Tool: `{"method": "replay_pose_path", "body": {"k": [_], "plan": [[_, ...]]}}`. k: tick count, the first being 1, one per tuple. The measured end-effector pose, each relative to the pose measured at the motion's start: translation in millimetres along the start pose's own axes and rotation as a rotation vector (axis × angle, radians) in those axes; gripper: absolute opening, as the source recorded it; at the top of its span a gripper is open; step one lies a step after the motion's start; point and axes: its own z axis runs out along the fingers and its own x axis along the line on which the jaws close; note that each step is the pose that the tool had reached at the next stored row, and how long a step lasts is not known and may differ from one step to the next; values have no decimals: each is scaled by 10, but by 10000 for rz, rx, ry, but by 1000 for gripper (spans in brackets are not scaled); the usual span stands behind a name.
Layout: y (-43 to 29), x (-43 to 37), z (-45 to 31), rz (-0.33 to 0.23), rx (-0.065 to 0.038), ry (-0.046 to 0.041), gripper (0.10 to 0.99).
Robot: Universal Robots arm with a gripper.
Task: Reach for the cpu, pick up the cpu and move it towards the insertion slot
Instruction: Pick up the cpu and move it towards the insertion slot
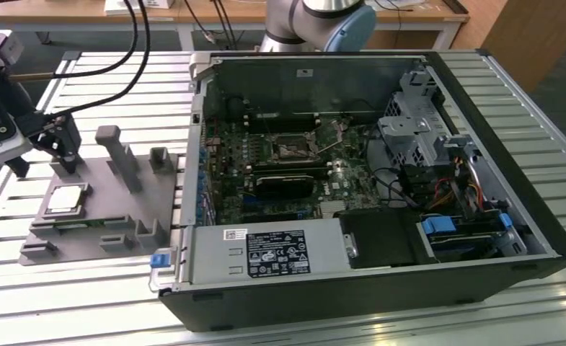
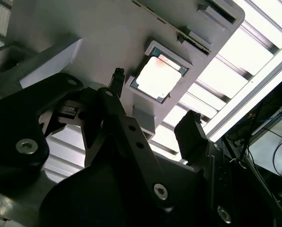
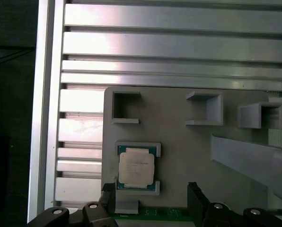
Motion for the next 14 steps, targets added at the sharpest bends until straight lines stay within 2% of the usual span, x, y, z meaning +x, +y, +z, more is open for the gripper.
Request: {"method": "replay_pose_path", "body": {"k": [14], "plan": [[-91, 46, 226, -5, -40, -2, 706]]}}
